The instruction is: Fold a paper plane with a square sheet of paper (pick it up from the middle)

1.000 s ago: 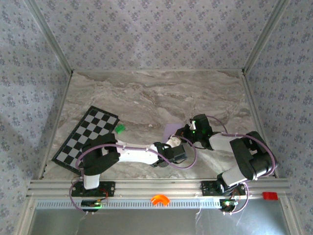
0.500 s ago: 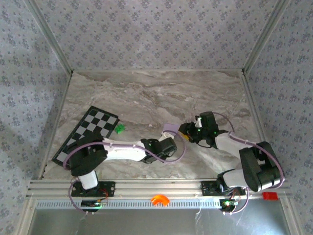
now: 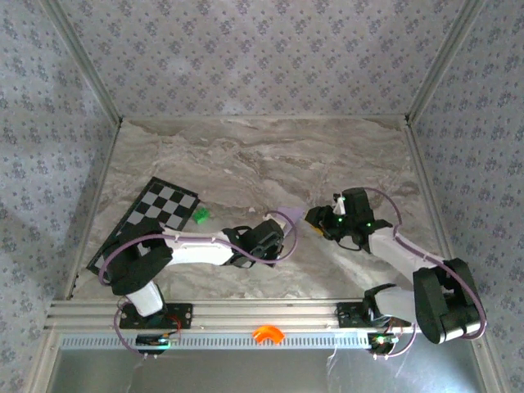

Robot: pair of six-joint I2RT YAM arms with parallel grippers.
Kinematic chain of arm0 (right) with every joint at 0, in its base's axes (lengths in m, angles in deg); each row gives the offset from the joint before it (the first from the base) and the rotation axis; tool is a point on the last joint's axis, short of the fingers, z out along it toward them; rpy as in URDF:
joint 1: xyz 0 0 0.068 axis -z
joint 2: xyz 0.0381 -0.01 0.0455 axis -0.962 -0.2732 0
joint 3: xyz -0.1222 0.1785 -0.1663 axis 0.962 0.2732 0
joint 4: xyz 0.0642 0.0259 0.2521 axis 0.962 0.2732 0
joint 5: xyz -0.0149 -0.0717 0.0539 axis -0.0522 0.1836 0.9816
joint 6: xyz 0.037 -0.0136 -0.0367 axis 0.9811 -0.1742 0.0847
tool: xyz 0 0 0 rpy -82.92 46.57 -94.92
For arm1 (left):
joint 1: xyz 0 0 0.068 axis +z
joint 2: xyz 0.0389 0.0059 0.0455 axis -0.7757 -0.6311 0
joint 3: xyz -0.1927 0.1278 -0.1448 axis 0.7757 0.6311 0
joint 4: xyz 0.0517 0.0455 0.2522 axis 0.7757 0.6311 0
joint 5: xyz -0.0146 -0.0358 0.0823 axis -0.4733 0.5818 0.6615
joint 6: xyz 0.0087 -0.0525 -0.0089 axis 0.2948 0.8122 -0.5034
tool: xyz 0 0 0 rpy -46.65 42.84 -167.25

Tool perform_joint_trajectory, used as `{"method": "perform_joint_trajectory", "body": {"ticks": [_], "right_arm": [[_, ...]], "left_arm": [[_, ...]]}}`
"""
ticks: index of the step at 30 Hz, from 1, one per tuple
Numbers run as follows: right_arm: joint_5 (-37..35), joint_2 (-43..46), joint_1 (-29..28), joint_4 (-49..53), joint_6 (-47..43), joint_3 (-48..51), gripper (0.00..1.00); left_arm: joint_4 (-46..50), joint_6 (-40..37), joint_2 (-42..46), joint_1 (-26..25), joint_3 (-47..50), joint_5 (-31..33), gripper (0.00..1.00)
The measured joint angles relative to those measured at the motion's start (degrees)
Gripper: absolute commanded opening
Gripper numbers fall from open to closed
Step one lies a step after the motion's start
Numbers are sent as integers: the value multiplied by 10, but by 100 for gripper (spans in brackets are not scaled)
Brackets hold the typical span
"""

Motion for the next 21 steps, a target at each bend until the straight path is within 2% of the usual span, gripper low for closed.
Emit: {"method": "perform_joint_trajectory", "body": {"ticks": [21], "right_arm": [[0,9,2,4,-4,24,45]], "left_arm": [[-85,22,14,60,52,-123,0]]}}
